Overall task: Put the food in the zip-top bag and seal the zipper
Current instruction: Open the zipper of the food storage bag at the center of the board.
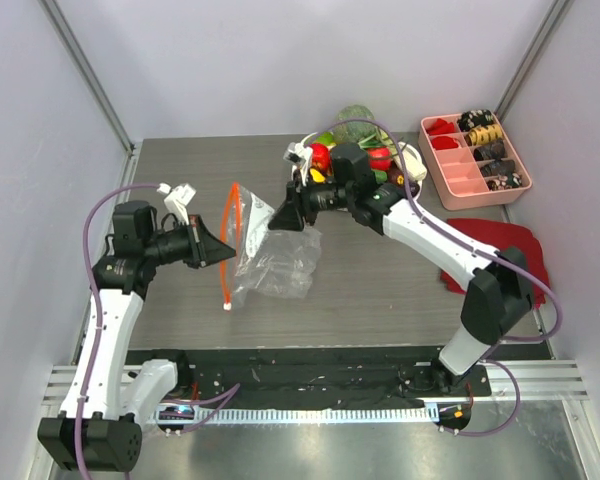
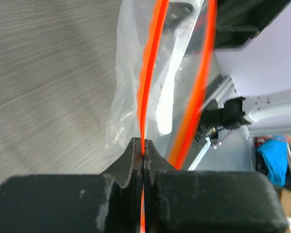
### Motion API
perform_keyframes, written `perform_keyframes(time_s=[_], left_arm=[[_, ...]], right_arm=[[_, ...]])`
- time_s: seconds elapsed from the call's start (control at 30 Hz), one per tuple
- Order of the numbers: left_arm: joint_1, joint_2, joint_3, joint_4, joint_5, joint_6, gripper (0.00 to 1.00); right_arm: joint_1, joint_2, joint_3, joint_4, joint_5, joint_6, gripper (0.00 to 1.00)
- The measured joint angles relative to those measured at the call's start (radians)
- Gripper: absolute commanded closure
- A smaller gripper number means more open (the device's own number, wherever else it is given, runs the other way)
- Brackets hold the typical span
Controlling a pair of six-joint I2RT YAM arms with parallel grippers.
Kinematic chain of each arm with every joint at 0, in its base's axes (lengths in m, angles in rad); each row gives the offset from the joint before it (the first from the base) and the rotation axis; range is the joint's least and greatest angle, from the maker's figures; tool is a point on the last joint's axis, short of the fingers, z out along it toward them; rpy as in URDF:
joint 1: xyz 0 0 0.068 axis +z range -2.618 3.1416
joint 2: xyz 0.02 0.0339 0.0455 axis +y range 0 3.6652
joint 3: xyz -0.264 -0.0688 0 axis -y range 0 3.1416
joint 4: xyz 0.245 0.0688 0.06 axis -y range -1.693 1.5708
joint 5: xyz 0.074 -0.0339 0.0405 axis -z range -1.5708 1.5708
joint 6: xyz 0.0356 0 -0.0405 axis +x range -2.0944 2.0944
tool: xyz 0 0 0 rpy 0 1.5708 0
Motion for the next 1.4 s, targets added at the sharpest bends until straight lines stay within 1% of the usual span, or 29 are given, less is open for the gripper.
perform_keyframes(time_s=[0.03, 0.1, 0.17, 0.2, 0.27, 0.33, 0.47, 0.6, 0.73, 0.83, 1.03, 1.1, 1.13, 1.17, 1.2, 1.23, 1.27, 1.4], left_arm=[[0.0, -0.014, 0.002, -0.004, -0.017, -0.023, 1.0], [0.0, -0.037, 0.02, -0.032, -0.079, -0.058, 1.0], [-0.002, -0.04, 0.051, -0.073, -0.156, -0.077, 1.0], [-0.002, -0.035, 0.073, -0.095, -0.203, -0.082, 1.0], [-0.003, -0.023, 0.109, -0.132, -0.304, -0.086, 1.0], [-0.004, -0.012, 0.127, -0.155, -0.385, -0.09, 1.0], [-0.004, 0.019, 0.134, -0.212, -0.542, -0.108, 1.0], [-0.017, 0.068, 0.206, -0.284, -0.657, -0.106, 1.0], [-0.039, 0.093, 0.281, -0.306, -0.715, -0.099, 1.0], [-0.051, 0.1, 0.285, -0.317, -0.734, -0.089, 1.0], [-0.054, 0.124, 0.261, -0.324, -0.74, -0.087, 1.0], [-0.054, 0.129, 0.259, -0.325, -0.74, -0.09, 1.0], [-0.054, 0.13, 0.259, -0.324, -0.741, -0.09, 1.0], [-0.054, 0.134, 0.259, -0.324, -0.74, -0.091, 1.0], [-0.054, 0.136, 0.259, -0.324, -0.74, -0.091, 1.0], [-0.054, 0.137, 0.259, -0.324, -0.74, -0.091, 1.0], [-0.054, 0.137, 0.259, -0.325, -0.74, -0.091, 1.0], [-0.054, 0.137, 0.274, -0.359, -0.773, -0.053, 1.0]], right_arm=[[0.0, 0.02, 0.016, 0.001, 0.016, 0.008, 0.16], [0.0, 0.063, 0.061, -0.009, 0.066, 0.033, 0.14], [-0.003, 0.092, 0.11, -0.033, 0.128, 0.049, 0.15], [-0.005, 0.096, 0.129, -0.05, 0.163, 0.056, 0.19], [-0.008, 0.086, 0.151, -0.079, 0.227, 0.067, 0.22], [-0.009, 0.063, 0.155, -0.099, 0.261, 0.086, 0.23], [-0.005, 0.024, 0.159, -0.101, 0.273, 0.181, 0.22], [0.045, 0.067, 0.184, -0.036, 0.255, 0.326, 0.22], [0.121, 0.194, 0.24, 0.029, 0.231, 0.445, 0.23], [0.178, 0.295, 0.291, 0.04, 0.224, 0.483, 0.25], [0.244, 0.397, 0.351, 0.04, 0.23, 0.511, 0.3], [0.253, 0.409, 0.365, 0.041, 0.234, 0.513, 0.45], [0.254, 0.41, 0.369, 0.041, 0.235, 0.511, 0.54], [0.255, 0.411, 0.372, 0.042, 0.238, 0.512, 0.74], [0.254, 0.411, 0.377, 0.042, 0.246, 0.51, 0.83], [0.254, 0.411, 0.381, 0.042, 0.253, 0.502, 0.97], [0.254, 0.411, 0.385, 0.038, 0.264, 0.499, 0.99], [0.235, 0.409, 0.387, -0.011, 0.315, 0.467, 0.99]])
